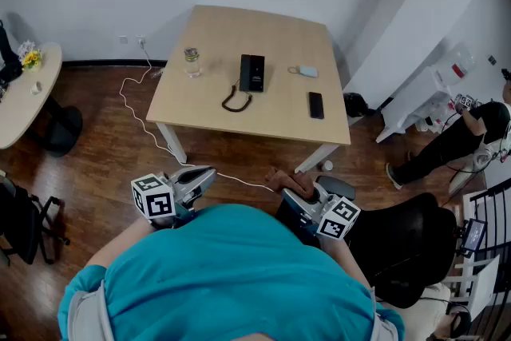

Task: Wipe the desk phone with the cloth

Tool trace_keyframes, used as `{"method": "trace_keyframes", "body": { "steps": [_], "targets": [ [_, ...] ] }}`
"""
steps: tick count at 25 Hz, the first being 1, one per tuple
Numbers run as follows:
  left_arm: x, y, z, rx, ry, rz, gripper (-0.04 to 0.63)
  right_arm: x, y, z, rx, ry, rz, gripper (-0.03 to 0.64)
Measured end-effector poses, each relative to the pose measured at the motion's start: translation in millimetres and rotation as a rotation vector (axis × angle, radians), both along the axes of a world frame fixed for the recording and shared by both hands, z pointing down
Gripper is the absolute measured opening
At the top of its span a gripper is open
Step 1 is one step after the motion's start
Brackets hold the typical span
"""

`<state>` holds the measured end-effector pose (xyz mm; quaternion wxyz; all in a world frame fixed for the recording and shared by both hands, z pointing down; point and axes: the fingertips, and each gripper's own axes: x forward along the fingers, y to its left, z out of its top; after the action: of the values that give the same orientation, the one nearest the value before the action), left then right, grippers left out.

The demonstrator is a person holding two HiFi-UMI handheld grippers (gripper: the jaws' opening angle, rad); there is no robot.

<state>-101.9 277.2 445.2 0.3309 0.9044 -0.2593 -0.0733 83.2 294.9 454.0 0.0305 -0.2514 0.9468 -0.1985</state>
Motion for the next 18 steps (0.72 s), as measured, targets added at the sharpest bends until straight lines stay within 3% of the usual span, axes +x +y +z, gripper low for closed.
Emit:
{"method": "trace_keyframes", "body": {
  "steps": [6, 12, 18],
  "targets": [
    [34, -13, 7, -0.01, -0.029, 0.018, 0.005, 25, -28, 4, 0.001, 0.004, -0.018, 0.135],
    [7, -52, 22, -0.044, -0.001, -0.001, 0.005, -8, -75, 5, 0.0, 0.008, -0.044, 0.135],
    [-55, -144, 14, -0.014, 0.065, 0.007, 0.005, -54, -156, -11, 0.016, 0.048, 0.019, 0.135]
  ]
}}
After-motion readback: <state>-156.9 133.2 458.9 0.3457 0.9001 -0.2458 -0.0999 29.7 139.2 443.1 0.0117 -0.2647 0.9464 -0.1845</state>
